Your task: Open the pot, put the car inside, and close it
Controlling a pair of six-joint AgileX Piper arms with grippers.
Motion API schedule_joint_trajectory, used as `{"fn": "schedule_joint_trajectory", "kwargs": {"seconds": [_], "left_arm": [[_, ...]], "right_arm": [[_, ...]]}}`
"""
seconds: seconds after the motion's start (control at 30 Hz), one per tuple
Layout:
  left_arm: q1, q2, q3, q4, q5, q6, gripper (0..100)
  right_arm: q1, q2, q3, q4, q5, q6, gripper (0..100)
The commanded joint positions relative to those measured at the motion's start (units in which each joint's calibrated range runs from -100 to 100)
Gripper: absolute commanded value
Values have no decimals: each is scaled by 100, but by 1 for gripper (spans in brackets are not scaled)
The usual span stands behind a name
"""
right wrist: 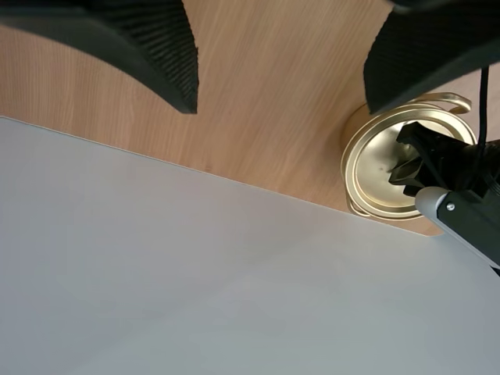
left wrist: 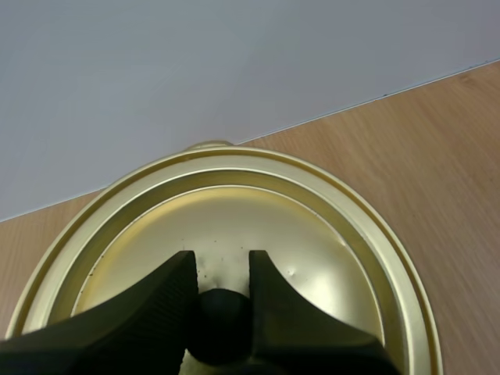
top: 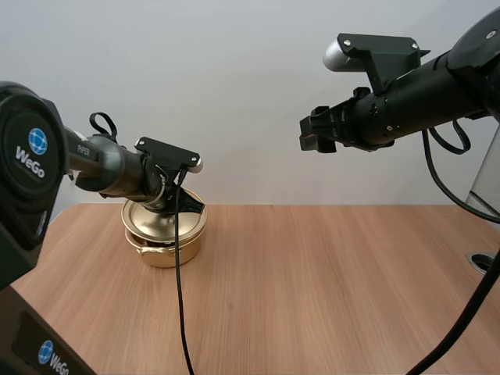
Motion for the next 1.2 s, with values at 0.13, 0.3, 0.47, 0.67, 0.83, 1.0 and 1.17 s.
{"fn": "schedule_joint_trajectory", "kwargs": {"seconds": [0.13,0.3,0.47,0.67,0.83,1.0,1.17], "left_arm": [[-3,168,-7,0,52,-8,0],[-3,311,-7,0,56,-27,0],[-3,326,-7,0,72,-27,0],[-3,326,-7,0,195,-27,0],[-3,326,-7,0,161,-153,23],[-3,326,-7,165,161,-83,100],[-3,314,-7,259,120,-74,100]], "right_arm": [[-2,-3,5,-4,60,6,100],[-2,-3,5,-4,132,6,100],[-2,-3,5,-4,132,6,100],[-2,-3,5,-4,132,6,100],[-2,-3,5,-4,132,6,100],[-2,-3,5,-4,132,6,100],[-2,-3,5,-4,132,6,100]]}}
